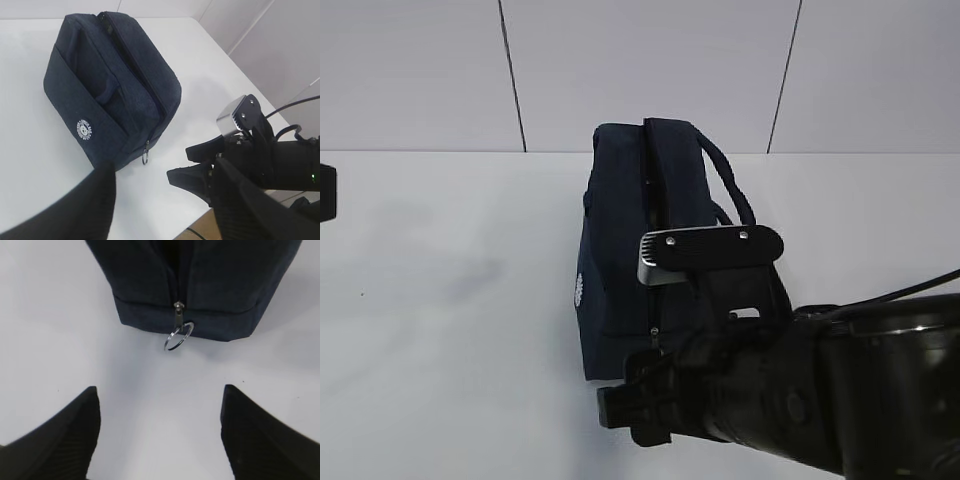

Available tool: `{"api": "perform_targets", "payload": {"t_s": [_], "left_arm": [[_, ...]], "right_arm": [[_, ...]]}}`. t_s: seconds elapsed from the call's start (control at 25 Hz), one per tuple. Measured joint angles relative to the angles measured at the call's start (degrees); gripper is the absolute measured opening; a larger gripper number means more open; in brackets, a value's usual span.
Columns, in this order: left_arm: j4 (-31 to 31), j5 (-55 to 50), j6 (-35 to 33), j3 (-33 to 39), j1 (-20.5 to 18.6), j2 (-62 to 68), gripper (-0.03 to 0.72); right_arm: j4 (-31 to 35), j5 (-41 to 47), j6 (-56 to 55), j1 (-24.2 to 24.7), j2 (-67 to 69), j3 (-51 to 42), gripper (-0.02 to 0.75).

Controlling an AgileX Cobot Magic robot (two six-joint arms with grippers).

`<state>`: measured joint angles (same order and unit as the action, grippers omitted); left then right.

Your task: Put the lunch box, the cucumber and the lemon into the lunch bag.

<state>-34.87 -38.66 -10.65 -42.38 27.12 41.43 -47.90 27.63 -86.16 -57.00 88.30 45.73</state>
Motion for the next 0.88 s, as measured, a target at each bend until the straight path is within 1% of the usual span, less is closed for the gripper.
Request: {"api": "perform_targets", "payload": {"t_s": [0.28, 0.36, 0.68, 0.88], "left_arm": [[3.3, 0.5, 0.0, 0.0, 0.0, 0.0, 0.429], [4.4, 0.5, 0.0, 0.0, 0.0, 0.0, 0.429], [4.6, 0.6, 0.0, 0.0, 0.0, 0.0, 0.429], [4.7, 0.6, 0.0, 0.0, 0.0, 0.0, 0.429]], "right_arm": [[-9.2, 4.8, -11.5, 0.0, 0.5, 0.0, 0.579], [-10.9, 6.7, -13.7, 0.0, 0.5, 0.0, 0.579], [-16.8, 9.2, -17.9, 0.0, 0.6, 0.0, 0.579], [-18.4, 9.3, -18.8, 0.0, 1.4, 0.0, 0.579]]}}
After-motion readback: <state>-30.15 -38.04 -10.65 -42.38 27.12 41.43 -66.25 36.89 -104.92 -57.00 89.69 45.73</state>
